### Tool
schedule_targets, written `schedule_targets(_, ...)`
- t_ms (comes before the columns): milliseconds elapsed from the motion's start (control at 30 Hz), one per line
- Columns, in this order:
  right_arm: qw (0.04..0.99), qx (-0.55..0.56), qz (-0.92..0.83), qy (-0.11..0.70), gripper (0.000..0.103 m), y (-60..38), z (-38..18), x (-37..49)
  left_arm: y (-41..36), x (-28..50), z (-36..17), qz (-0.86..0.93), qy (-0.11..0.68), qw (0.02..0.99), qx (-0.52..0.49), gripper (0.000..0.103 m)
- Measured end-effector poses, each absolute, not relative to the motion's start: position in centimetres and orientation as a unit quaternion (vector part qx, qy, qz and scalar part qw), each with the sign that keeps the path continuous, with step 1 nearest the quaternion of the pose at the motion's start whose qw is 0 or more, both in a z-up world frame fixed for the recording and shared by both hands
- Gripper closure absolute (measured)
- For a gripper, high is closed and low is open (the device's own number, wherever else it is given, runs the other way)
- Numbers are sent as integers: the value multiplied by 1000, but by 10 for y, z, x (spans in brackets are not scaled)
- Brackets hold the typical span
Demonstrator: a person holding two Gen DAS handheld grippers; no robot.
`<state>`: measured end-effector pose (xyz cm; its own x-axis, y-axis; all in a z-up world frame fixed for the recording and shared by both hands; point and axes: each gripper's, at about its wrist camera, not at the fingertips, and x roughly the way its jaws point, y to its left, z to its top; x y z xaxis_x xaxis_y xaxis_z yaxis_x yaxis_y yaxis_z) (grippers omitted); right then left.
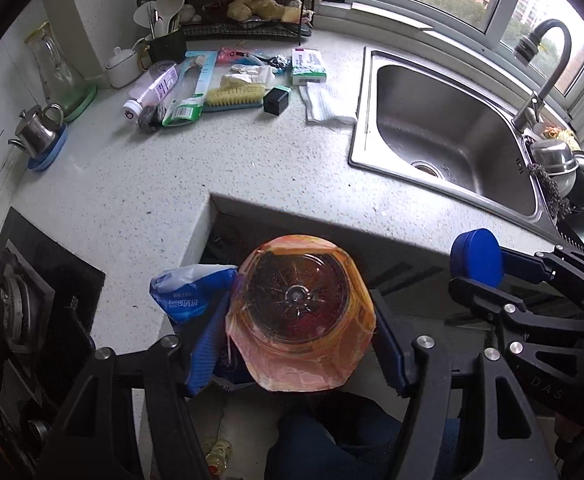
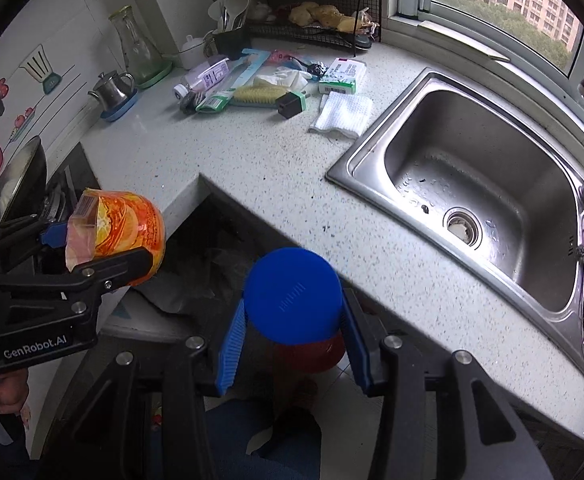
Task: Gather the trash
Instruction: 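Carry the orange cup and blue cap down over the red bin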
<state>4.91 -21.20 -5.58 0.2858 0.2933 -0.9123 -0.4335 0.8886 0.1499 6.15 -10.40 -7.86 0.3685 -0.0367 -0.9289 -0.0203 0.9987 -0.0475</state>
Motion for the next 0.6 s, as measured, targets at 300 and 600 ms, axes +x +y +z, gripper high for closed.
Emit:
schedule_targets(300,789,-43,196,581,60,-214,-105,12,-113,33,-143,-61,610,790,-17,38)
schedule_targets(600,760,-32,188,622,60,-204,-220,3,-113,29,-277,-71,655,752,-20,38)
